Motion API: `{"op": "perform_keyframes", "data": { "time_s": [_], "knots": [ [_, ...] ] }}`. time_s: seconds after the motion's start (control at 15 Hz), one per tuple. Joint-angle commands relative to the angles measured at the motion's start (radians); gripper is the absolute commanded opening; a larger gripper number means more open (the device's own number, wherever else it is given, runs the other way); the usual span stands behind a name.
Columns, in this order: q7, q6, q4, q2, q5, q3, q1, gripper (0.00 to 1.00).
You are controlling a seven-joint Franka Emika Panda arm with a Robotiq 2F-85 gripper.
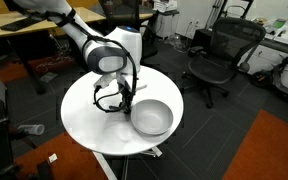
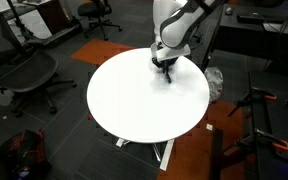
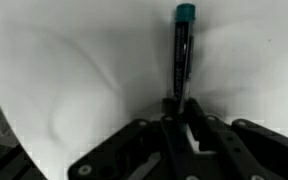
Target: Put the pens in the grey bowl
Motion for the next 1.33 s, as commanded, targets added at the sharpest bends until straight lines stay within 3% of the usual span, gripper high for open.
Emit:
{"op": "perform_keyframes", "data": {
  "time_s": [0.0, 0.67, 1.27],
  "knots": [
    [-0.022, -0.016, -0.059, -0.083, 0.006, -0.008, 0.028, 0.05],
    [-0.020, -0.011, -0.180, -0.310, 0.017, -0.014, 0.013, 0.05],
    [0.012, -0.091, -0.074, -0.321, 0.010, -0.039, -0.037, 0.05]
  ]
}}
